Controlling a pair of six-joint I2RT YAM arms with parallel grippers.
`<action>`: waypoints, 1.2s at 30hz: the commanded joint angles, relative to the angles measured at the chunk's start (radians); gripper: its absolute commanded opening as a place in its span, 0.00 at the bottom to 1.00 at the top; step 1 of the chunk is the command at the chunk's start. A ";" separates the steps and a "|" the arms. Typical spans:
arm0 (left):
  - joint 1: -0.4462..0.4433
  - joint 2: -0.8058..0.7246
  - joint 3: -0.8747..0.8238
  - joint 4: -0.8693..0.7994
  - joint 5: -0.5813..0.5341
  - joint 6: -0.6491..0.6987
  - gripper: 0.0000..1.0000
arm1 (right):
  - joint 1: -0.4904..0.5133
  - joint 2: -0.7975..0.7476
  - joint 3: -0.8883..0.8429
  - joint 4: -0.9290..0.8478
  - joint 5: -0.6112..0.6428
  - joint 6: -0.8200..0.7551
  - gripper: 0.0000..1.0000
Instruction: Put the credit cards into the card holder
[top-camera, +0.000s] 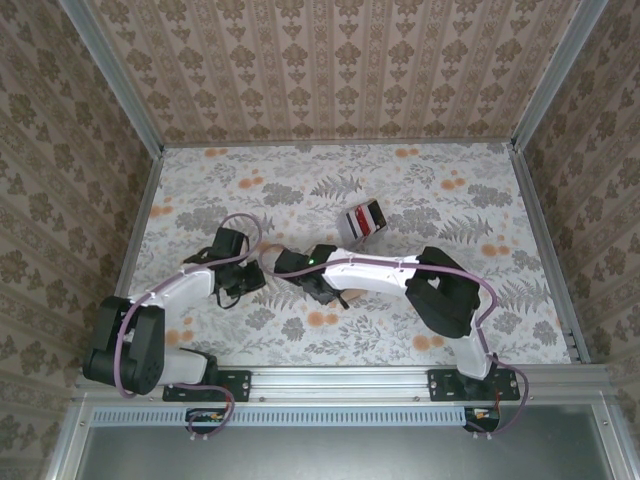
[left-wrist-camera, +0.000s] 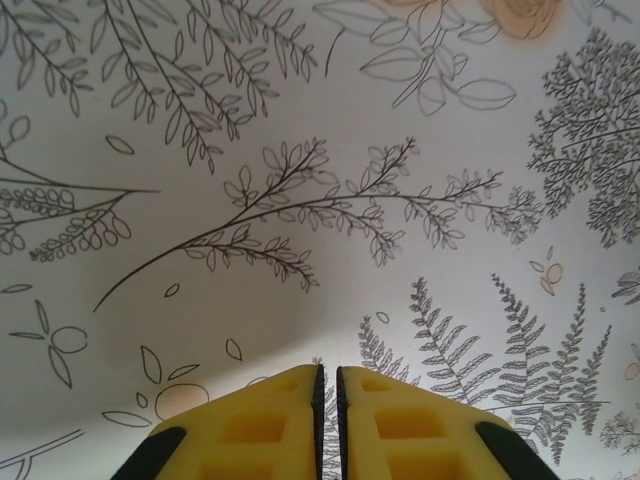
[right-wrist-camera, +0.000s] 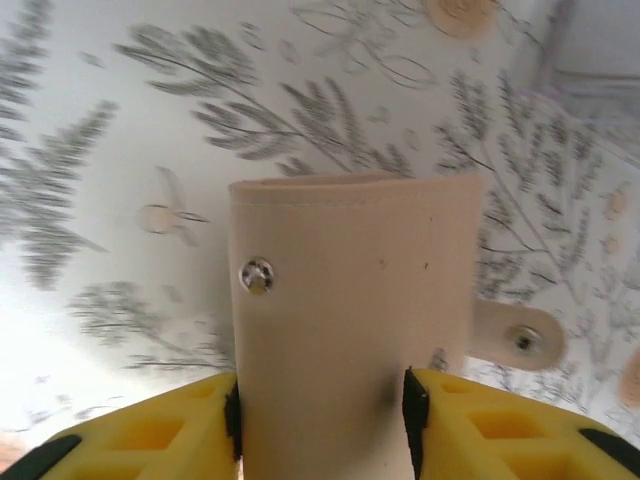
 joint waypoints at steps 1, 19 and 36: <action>0.007 -0.007 -0.011 0.005 0.010 0.012 0.14 | -0.005 -0.052 0.010 0.056 -0.094 0.028 0.48; -0.155 0.053 0.075 0.074 0.047 -0.047 0.14 | -0.369 -0.443 -0.433 0.415 -0.533 0.051 0.40; -0.416 0.307 0.307 0.065 0.033 -0.098 0.14 | -0.486 -0.337 -0.493 0.514 -0.677 0.014 0.26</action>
